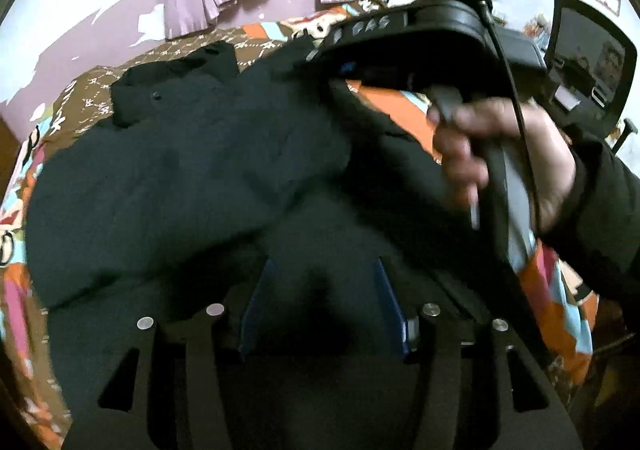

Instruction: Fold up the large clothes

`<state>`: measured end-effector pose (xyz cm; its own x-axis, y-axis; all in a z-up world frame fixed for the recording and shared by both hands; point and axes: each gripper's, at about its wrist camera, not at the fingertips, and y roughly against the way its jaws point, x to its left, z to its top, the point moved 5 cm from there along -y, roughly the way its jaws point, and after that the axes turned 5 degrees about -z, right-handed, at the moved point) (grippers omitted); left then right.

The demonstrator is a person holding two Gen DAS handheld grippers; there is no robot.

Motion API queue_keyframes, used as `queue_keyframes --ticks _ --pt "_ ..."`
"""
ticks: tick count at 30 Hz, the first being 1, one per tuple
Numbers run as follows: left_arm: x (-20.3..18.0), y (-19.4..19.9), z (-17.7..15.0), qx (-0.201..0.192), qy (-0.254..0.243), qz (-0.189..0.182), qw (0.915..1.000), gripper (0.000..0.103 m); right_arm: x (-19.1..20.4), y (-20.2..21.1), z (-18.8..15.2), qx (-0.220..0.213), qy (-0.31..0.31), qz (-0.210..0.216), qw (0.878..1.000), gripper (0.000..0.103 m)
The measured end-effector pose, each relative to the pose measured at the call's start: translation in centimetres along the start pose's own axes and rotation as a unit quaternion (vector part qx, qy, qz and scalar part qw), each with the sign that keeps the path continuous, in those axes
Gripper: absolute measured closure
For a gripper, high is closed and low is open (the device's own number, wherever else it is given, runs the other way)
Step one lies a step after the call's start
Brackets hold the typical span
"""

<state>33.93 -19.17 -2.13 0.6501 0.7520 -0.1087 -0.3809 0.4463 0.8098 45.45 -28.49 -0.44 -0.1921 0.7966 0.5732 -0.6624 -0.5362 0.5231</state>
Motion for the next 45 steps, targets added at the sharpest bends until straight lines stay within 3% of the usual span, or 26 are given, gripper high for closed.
queue_keyframes --ticks 6,11,16,20,23,26,27,30,35,38,40,45 --pt "6.1 3.1 0.6 0.011 0.060 0.066 0.9960 0.056 -1.5 0.7 3.3 -0.054 0.036 -0.091 0.994 0.098" --pt "13.2 3.8 1.6 -0.054 0.094 0.126 0.9860 0.056 -3.5 -0.3 3.7 -0.055 0.070 -0.154 0.984 0.098" --pt "20.7 4.0 3.7 -0.135 0.154 0.138 0.9689 0.056 -5.8 -2.0 2.0 -0.025 0.079 -0.180 0.980 0.098" --pt "24.4 3.9 3.3 -0.157 0.192 0.134 0.9593 0.055 -6.7 -2.8 1.0 -0.009 0.094 -0.191 0.977 0.096" --pt "25.3 2.7 2.8 -0.134 0.188 0.124 0.9652 0.055 -6.6 -2.7 0.9 -0.018 0.112 -0.220 0.969 0.083" --pt "24.2 1.3 2.8 -0.110 0.160 0.103 0.9755 0.055 -5.7 -2.1 1.6 -0.048 0.124 -0.246 0.960 0.040" --pt "23.8 1.0 2.8 -0.108 0.153 0.098 0.9775 0.055 -5.0 -1.7 2.0 -0.066 0.130 -0.245 0.959 0.037" --pt "23.2 0.3 3.3 -0.098 0.136 0.086 0.9821 0.054 -2.6 -2.1 2.7 -0.068 0.155 -0.219 0.961 0.037" --pt "23.4 -1.3 3.6 -0.064 0.116 0.074 0.9884 0.049 -0.4 -6.8 0.6 0.017 0.185 -0.169 0.968 0.039" --pt "23.2 -3.0 3.0 -0.033 0.078 0.090 0.9923 0.049 -0.7 -9.9 -1.3 0.073 0.202 -0.174 0.961 0.053" --pt "23.1 -4.0 2.4 -0.023 0.061 0.097 0.9931 0.048 -1.7 -11.8 -2.5 0.108 0.217 -0.193 0.951 0.054" --pt "23.6 -5.5 1.1 -0.017 0.061 0.080 0.9948 0.048 -3.7 -13.5 -4.0 0.139 0.191 -0.187 0.954 0.053"
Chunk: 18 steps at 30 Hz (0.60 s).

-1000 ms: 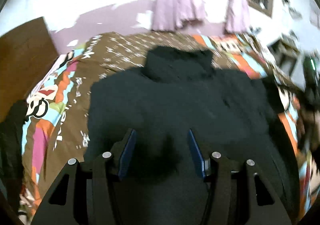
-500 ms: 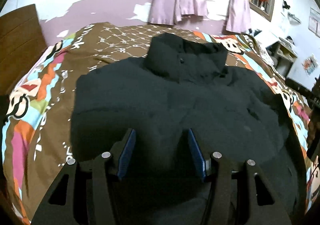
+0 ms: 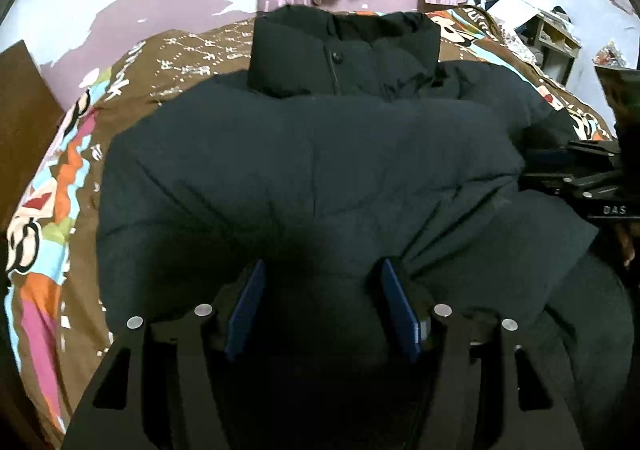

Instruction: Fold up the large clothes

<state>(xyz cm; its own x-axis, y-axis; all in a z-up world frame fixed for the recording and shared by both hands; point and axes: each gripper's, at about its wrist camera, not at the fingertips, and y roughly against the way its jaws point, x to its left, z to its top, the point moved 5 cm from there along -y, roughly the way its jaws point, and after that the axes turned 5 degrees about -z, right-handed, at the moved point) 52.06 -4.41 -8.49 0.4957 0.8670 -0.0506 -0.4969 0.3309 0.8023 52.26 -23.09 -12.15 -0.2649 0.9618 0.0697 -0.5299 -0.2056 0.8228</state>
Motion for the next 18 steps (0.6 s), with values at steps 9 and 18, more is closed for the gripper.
queue_keyframes --ticks 9,18 --pt "-0.9 -0.5 -1.1 0.001 -0.041 0.032 0.9987 0.048 1.2 -1.2 -1.5 -0.001 0.030 -0.034 0.999 0.053" --pt "1.2 3.1 1.9 -0.073 0.025 -0.038 0.9963 0.048 0.5 3.3 1.4 -0.091 0.022 0.001 0.996 0.053"
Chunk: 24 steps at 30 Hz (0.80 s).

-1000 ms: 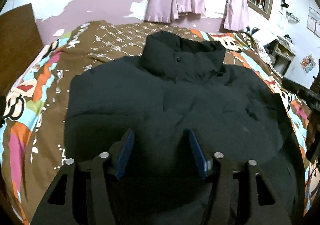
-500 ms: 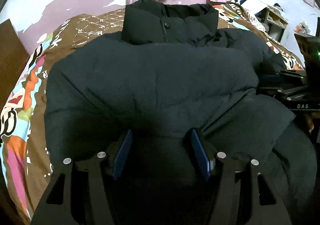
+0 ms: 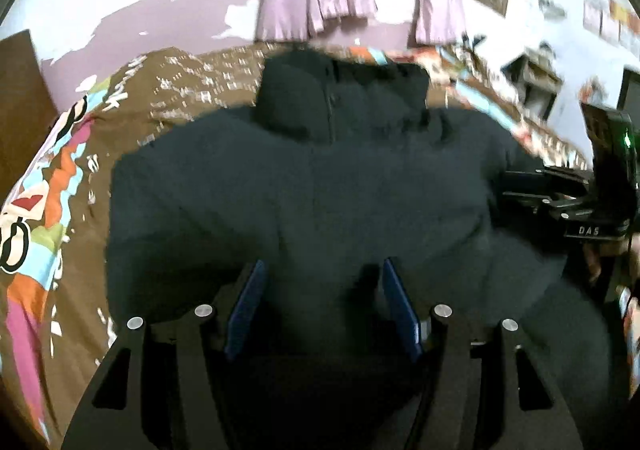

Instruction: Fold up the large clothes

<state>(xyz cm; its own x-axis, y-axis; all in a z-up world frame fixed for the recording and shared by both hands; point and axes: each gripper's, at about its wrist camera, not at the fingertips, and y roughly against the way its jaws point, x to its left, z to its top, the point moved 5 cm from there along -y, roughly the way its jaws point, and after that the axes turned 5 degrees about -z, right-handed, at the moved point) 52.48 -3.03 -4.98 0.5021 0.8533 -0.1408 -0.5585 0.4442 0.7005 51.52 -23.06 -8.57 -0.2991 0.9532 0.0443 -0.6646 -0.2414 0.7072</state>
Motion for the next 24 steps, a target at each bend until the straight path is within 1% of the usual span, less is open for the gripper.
queue_keyframes --ticks 1,2,3,4,5,8,11,13,14,16,17,18,19,20,21,22,23,24 --pt "0.3 0.4 1.4 -0.013 0.007 0.007 0.9999 0.046 -0.3 0.8 1.3 -0.020 0.000 -0.005 1.000 0.052" --pt "0.5 0.4 2.4 -0.017 0.010 0.011 0.9997 0.044 -0.7 1.1 2.5 -0.031 -0.004 -0.010 0.999 0.045" --pt "0.7 0.3 3.4 -0.020 0.014 0.014 0.9996 0.038 -1.2 1.2 3.7 -0.039 -0.009 -0.017 0.999 0.032" --pt "1.0 -0.1 5.3 -0.023 0.020 0.021 0.9993 0.038 -1.9 1.2 5.3 -0.049 -0.019 -0.025 0.998 0.027" --pt "1.3 -0.5 6.6 -0.023 0.024 0.024 0.9991 0.038 -2.4 1.0 6.3 -0.055 -0.026 -0.032 0.998 0.024" --pt "2.6 -2.7 10.6 -0.021 0.043 0.038 0.9981 0.038 -4.6 -0.6 9.3 -0.056 -0.066 -0.042 0.995 0.024" --pt "4.2 -5.2 14.4 -0.028 0.076 0.055 0.9952 0.038 -7.2 -3.1 11.4 -0.045 -0.130 -0.038 0.990 0.024" --pt "5.3 -6.1 15.9 -0.039 0.093 0.068 0.9926 0.038 -8.9 -5.0 12.6 -0.041 -0.165 -0.047 0.984 0.024" --pt "5.9 -7.1 16.8 -0.040 0.104 0.071 0.9913 0.038 -9.5 -5.7 12.9 -0.036 -0.173 -0.056 0.983 0.024" --pt "6.8 -8.1 17.3 -0.032 0.115 0.072 0.9902 0.038 -10.0 -6.7 13.4 -0.028 -0.176 -0.068 0.982 0.024" --pt "7.1 -8.3 17.5 -0.034 0.117 0.069 0.9901 0.038 -10.0 -7.2 13.5 -0.025 -0.173 -0.074 0.982 0.027" --pt "7.3 -8.5 17.6 -0.037 0.119 0.069 0.9898 0.042 -9.8 -7.5 13.6 -0.027 -0.168 -0.078 0.982 0.033" --pt "7.5 -8.6 17.7 -0.042 0.122 0.071 0.9891 0.054 -9.7 -7.9 13.6 -0.027 -0.164 -0.078 0.983 0.036" --pt "7.7 -8.7 17.8 -0.041 0.126 0.069 0.9888 0.061 -9.4 -8.2 13.5 -0.025 -0.161 -0.074 0.984 0.047" --pt "7.9 -9.0 17.9 -0.032 0.133 0.068 0.9883 0.077 -9.1 -8.8 13.3 -0.013 -0.155 -0.066 0.986 0.066" --pt "7.9 -9.3 17.9 -0.023 0.137 0.066 0.9881 0.091 -8.9 -9.2 13.1 -0.003 -0.152 -0.067 0.986 0.075" --pt "7.9 -9.5 17.8 -0.013 0.140 0.063 0.9881 0.096 -8.8 -9.3 13.0 -0.006 -0.151 -0.074 0.986 0.083" --pt "7.7 -9.5 17.6 -0.007 0.136 0.061 0.9887 0.098 -8.6 -9.0 12.9 -0.013 -0.156 -0.075 0.985 0.087"
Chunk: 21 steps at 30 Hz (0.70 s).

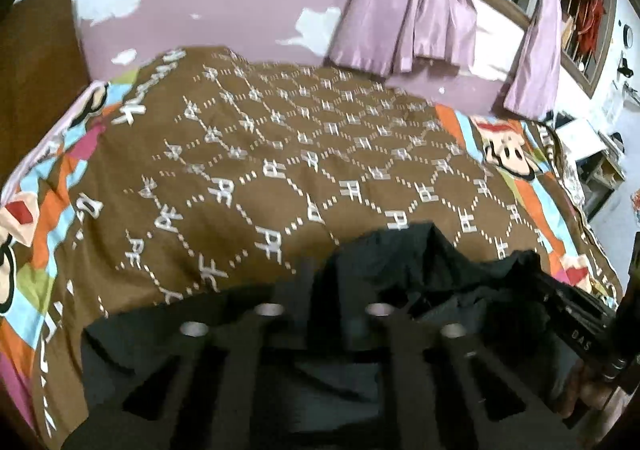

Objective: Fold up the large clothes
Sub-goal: 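Grasp the jacket hem with both grippers and lift it toward the collar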

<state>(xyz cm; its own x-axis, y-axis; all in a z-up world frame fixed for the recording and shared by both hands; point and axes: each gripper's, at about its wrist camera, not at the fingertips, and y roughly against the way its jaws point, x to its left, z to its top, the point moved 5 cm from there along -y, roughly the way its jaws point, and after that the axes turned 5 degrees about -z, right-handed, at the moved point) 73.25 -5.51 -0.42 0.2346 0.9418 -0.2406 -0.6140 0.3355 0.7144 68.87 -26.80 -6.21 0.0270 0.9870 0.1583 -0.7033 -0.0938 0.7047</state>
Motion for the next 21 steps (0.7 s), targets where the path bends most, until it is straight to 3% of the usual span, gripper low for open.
queue_keyframes --ticks 3,9,15,18,21 --pt "-0.8 0.9 -0.5 -0.010 -0.031 -0.002 0.9995 0.101 -0.1 1.4 -0.1 -0.018 -0.013 0.013 1.000 0.092" --pt "-0.6 5.6 -3.2 -0.028 -0.041 -0.024 0.9985 0.102 -0.4 6.3 -2.1 -0.039 -0.018 0.064 0.997 0.097" --pt "-0.2 6.9 -9.6 0.032 -0.085 0.006 0.9958 0.103 -1.1 8.1 -5.9 0.004 0.013 0.057 0.998 0.098" --pt "-1.0 5.4 -12.5 0.058 -0.113 0.018 0.9918 0.103 -0.5 7.3 -7.5 0.022 0.047 0.031 0.998 0.098" --pt "-1.1 2.9 -14.6 0.087 -0.113 0.029 0.9893 0.103 -0.8 4.7 -9.4 0.064 0.039 0.019 0.997 0.098"
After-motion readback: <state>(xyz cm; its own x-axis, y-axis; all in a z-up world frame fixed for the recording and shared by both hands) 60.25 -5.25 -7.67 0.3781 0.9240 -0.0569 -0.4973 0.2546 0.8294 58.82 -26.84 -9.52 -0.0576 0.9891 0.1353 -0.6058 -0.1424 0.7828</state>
